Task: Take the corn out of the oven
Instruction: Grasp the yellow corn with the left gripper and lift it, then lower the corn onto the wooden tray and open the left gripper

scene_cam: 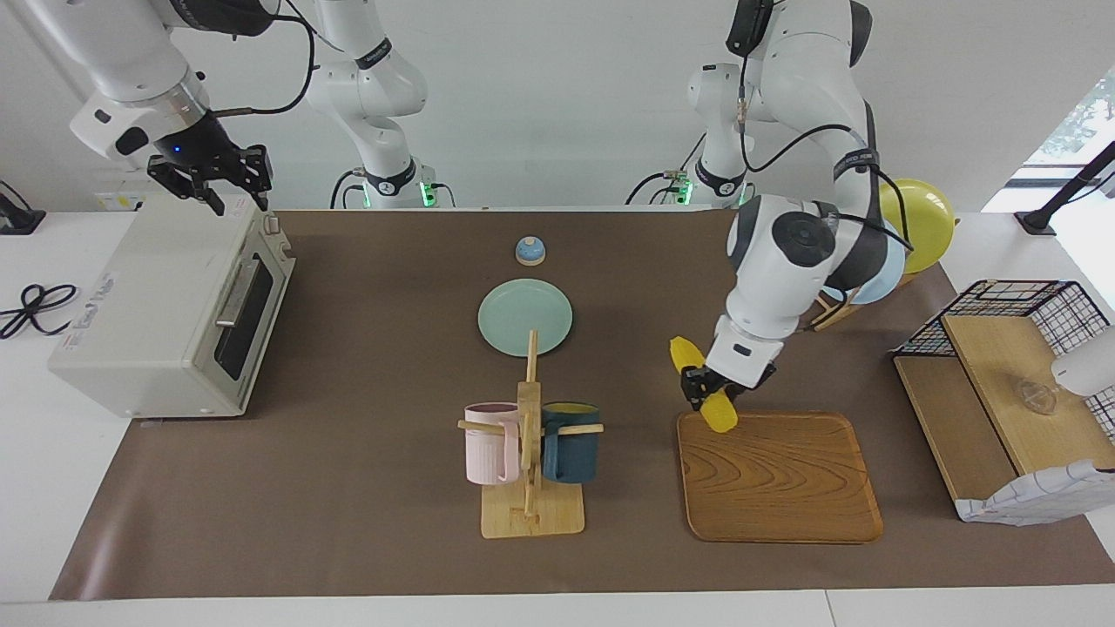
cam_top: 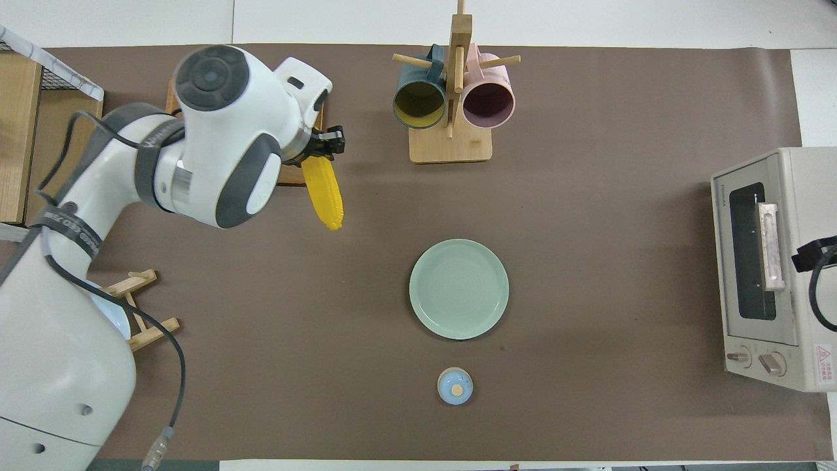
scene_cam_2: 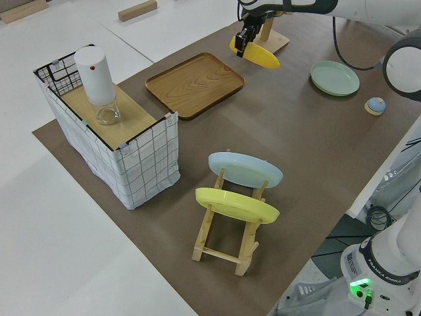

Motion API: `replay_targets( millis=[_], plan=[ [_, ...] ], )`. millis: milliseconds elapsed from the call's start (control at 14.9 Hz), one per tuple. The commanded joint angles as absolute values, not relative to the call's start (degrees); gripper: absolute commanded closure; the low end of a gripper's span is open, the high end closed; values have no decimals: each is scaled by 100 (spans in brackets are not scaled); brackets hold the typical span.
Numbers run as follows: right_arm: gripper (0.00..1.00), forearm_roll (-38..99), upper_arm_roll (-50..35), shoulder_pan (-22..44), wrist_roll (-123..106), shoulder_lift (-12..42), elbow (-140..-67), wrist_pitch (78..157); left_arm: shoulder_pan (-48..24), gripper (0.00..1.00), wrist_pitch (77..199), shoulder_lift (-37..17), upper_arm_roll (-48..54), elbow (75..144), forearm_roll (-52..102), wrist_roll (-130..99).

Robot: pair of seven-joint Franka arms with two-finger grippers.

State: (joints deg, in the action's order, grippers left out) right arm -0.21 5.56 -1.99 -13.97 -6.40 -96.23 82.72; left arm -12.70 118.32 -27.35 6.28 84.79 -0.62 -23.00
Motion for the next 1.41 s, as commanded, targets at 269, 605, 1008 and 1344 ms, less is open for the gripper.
replay_targets(
  millis=[269,605,1008,1344],
  plan=[
    [0,246,545,-291,-1433,-475,-9528,8208,-835,100,11284,-4315,660,6329,-9,-1302],
    [0,79,527,-220,-1258,-186,-8993,8104,-677,100,11732,-4490,642,6320,-141,-536],
    [0,166,553,-19,-985,624,-7998,7470,-685,100,11997,-4771,589,6293,-149,-501],
    [0,123,896,386,-949,360,-8253,7559,-799,100,11927,-4799,493,6319,-237,-519]
  ],
)
